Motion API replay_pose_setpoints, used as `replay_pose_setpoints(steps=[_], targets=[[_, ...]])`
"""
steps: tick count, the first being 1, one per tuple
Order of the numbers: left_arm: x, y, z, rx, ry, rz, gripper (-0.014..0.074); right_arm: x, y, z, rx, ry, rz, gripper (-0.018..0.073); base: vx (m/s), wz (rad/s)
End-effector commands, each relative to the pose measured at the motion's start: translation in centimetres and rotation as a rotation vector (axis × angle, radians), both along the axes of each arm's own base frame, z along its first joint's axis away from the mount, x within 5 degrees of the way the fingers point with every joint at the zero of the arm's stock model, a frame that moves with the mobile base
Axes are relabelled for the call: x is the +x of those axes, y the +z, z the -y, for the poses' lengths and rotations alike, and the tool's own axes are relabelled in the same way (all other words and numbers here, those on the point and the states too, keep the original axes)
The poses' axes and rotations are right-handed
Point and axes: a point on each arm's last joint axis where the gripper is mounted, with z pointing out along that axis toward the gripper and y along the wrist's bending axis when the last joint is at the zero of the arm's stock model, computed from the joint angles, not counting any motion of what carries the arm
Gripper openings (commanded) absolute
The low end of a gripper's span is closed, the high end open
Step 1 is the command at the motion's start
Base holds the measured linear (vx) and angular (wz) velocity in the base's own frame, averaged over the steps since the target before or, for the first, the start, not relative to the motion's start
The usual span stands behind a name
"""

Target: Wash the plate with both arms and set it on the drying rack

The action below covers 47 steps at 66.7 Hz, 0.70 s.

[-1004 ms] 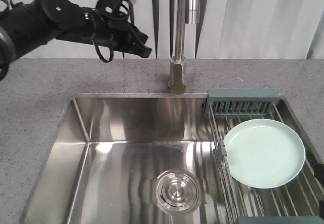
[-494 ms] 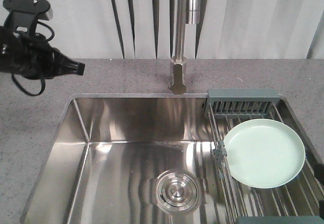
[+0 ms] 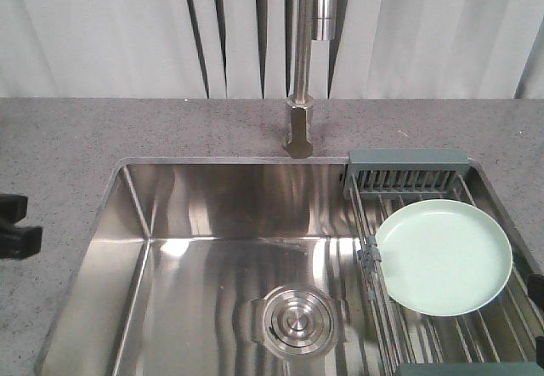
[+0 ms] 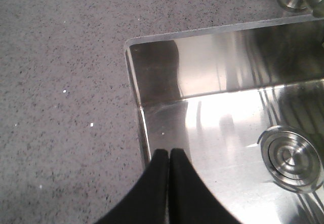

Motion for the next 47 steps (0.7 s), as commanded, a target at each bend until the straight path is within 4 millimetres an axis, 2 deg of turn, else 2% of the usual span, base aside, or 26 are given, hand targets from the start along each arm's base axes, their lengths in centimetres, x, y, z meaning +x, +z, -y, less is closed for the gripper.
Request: replay_pose_setpoints(steps=[1, 10, 21, 30, 47], targets=[[-1.8, 0.8, -0.4, -0.046, 0.015, 0.109, -0.0007, 0.3, 1.3, 0.0, 0.009, -0.005, 0.089, 0.0319, 0.0, 0.0], [-4.6, -0.2, -1.1, -0.056, 0.015, 0.15, -0.0007, 0.3, 1.3, 0.0, 0.009, -0.005, 0.089, 0.0319, 0.0, 0.0], [-6.7, -1.3, -1.5, -0.064, 0.014, 0.178, -0.0007, 0.3, 1.3, 0.0, 0.009, -0.005, 0.089, 0.0319, 0.0, 0.0], [-7.5, -1.7, -1.7, -0.074, 0.014, 0.172, -0.0007, 0.3, 1.3, 0.0, 0.009, -0.005, 0.088, 0.0319, 0.0, 0.0], [-7.5, -1.8, -1.7, -0.074, 0.015, 0.168, -0.0007, 0.3, 1.3, 0.0, 0.01, -0.005, 0.088, 0.0319, 0.0, 0.0]])
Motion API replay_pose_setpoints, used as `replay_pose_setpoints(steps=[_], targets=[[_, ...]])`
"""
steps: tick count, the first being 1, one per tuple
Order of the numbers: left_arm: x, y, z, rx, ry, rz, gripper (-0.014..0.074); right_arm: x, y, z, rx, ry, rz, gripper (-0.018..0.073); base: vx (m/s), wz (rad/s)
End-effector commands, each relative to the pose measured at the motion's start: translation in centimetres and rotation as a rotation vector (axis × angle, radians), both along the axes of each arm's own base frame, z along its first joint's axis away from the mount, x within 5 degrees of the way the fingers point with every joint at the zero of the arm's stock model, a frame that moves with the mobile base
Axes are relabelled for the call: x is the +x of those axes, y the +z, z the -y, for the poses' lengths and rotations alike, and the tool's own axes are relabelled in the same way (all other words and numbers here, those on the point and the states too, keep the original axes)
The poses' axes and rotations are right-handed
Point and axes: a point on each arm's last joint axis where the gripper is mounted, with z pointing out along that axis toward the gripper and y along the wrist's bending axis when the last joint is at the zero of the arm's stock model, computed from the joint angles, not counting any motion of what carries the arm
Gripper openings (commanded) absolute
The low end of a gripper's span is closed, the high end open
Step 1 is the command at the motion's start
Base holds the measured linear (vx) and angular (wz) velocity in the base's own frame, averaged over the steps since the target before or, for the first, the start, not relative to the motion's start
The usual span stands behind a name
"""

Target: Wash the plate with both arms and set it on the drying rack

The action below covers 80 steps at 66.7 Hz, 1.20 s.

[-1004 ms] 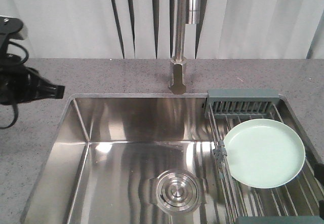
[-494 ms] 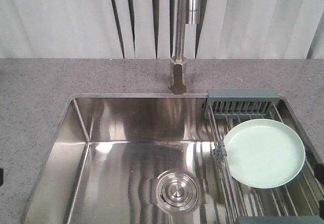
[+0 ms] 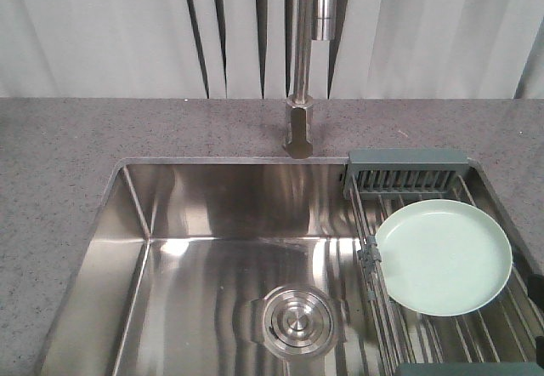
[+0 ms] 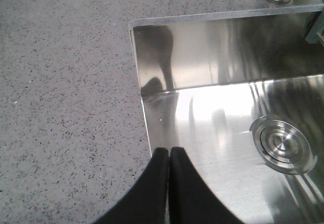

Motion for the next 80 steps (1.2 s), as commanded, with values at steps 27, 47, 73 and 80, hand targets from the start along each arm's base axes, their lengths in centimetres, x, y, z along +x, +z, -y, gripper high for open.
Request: replay_pose_setpoints(steps=[27, 47, 73, 80], targets=[[-0.9, -1.6, -1.1, 0.049, 0.057, 0.258, -0.0007, 0.3, 1.3, 0.0, 0.01, -0.005, 0.089, 0.0319, 0.0, 0.0], [-3.1, -6.5, -2.5, 0.036, 0.233, 0.473, -0.0007, 0.3, 1.3, 0.0, 0.01, -0.005, 0.089, 0.0319, 0.0, 0.0], [-4.0, -8.4, -2.6, -0.067, 0.293, 0.634, -0.0007, 0.3, 1.3, 0.0, 0.01, -0.005, 0.087, 0.0319, 0.0, 0.0], [-4.0, -8.4, -2.6, -0.092, 0.299, 0.632, -0.0007, 0.3, 1.3, 0.0, 0.01, -0.005, 0.087, 0.0319, 0.0, 0.0]])
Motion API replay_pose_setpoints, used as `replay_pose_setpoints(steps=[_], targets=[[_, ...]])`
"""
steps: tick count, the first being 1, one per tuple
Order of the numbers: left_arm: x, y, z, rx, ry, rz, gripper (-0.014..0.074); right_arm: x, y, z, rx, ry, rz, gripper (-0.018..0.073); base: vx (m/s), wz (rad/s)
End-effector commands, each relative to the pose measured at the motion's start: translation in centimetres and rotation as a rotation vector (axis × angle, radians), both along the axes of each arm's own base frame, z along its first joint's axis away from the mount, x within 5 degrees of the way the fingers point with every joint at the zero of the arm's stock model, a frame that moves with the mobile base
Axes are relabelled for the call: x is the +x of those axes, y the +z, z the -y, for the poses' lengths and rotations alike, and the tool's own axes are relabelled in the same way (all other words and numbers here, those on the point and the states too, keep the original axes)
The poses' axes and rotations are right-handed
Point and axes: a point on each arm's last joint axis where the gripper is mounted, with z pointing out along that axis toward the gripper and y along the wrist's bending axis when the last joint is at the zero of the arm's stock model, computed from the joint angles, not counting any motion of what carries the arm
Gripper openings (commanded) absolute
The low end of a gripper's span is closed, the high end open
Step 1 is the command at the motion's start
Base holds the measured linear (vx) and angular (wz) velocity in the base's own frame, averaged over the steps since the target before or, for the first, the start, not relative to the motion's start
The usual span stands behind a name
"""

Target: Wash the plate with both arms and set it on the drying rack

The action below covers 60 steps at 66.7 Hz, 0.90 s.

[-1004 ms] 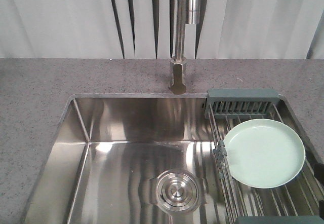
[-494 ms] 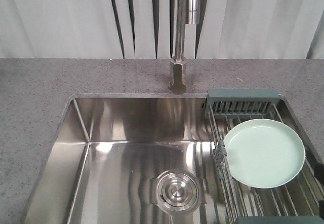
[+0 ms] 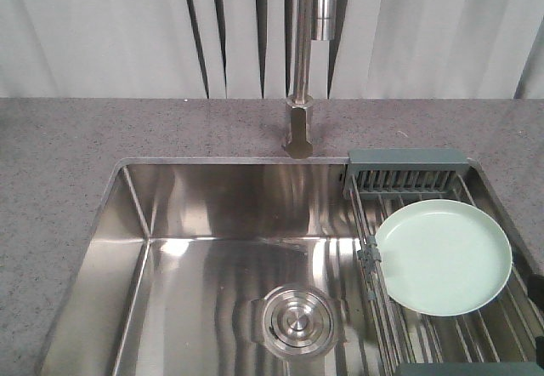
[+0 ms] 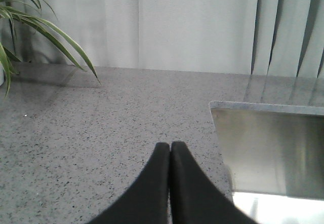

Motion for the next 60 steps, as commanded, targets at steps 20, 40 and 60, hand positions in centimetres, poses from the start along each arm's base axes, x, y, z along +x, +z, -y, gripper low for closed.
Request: replay_pose_setpoints(steps=[20, 40, 60], targets=[[-0.3, 2.4, 0.0, -0.012, -0.001, 0.209, -0.0007, 0.3, 1.3, 0.0, 0.009, -0.005, 0.087, 0.0319, 0.0, 0.0], [-0.3, 2.5, 0.0, 0.029, 0.0, 0.223, -0.0007, 0.3, 1.3, 0.0, 0.009, -0.005, 0.087, 0.0319, 0.0, 0.0], [-0.3, 2.6, 0.0, 0.032, 0.0, 0.225, -0.0007, 0.3, 1.3, 0.0, 0.009, -0.005, 0.087, 0.0319, 0.0, 0.0]])
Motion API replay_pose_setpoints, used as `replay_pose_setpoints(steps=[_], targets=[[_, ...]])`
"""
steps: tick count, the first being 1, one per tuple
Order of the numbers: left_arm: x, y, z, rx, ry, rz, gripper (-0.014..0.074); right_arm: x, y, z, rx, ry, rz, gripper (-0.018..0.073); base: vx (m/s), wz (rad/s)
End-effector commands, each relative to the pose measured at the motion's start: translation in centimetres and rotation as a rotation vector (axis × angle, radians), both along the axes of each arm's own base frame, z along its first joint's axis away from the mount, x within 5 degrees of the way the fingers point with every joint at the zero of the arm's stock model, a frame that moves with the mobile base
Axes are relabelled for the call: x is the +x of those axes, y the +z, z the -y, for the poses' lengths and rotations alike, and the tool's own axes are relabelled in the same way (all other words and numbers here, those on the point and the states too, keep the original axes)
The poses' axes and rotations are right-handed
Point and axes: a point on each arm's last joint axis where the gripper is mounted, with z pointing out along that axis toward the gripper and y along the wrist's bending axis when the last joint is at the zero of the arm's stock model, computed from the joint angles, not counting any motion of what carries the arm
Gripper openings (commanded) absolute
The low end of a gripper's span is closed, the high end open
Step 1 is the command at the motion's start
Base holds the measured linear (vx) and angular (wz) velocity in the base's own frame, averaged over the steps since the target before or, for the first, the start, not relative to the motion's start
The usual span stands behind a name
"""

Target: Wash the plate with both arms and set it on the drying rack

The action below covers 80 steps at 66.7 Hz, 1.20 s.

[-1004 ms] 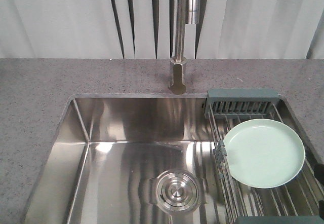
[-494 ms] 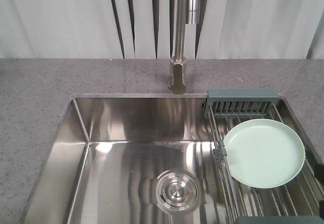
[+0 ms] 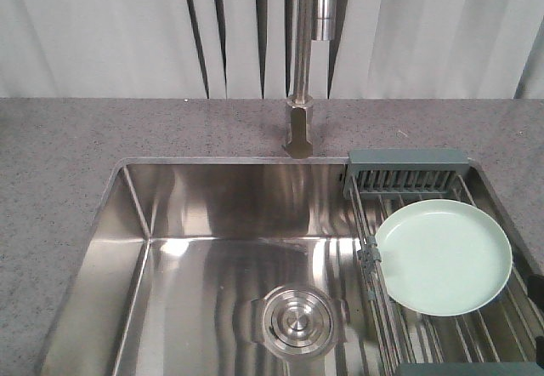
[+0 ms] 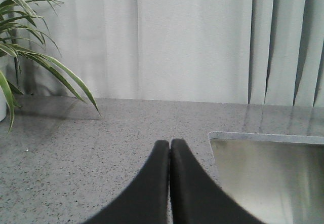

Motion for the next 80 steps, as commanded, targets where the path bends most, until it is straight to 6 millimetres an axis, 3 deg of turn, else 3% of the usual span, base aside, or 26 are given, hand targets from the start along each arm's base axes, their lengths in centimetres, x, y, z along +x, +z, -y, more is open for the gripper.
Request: replay_pose_setpoints(steps=[1, 44, 52, 65, 80], targets=[[-0.3, 1.7, 0.0, -0.002, -0.003, 0.119, -0.0007, 0.3, 1.3, 0.0, 0.009, -0.005, 0.087, 0.0319, 0.0, 0.0], [-0.4, 1.7, 0.0, -0.002, -0.003, 0.121, -0.0007, 0.3, 1.3, 0.0, 0.001, -0.005, 0.09, 0.0319, 0.0, 0.0], [-0.4, 1.7, 0.0, -0.002, -0.003, 0.121, -0.0007, -0.3, 1.1, 0.5, -0.045, -0.022, 0.154, 0.0302, 0.0, 0.0], [-0.4, 1.7, 0.0, -0.002, -0.003, 0.121, -0.0007, -2.7, -1.9, 1.6, -0.021, -0.144, 0.407, 0.0204, 0.0, 0.0], [-0.4, 1.7, 0.0, -0.002, -0.003, 0.121, -0.0007, -4.4, -6.2, 1.7, 0.161, -0.232, 0.58, -0.0015, 0.0, 0.0]])
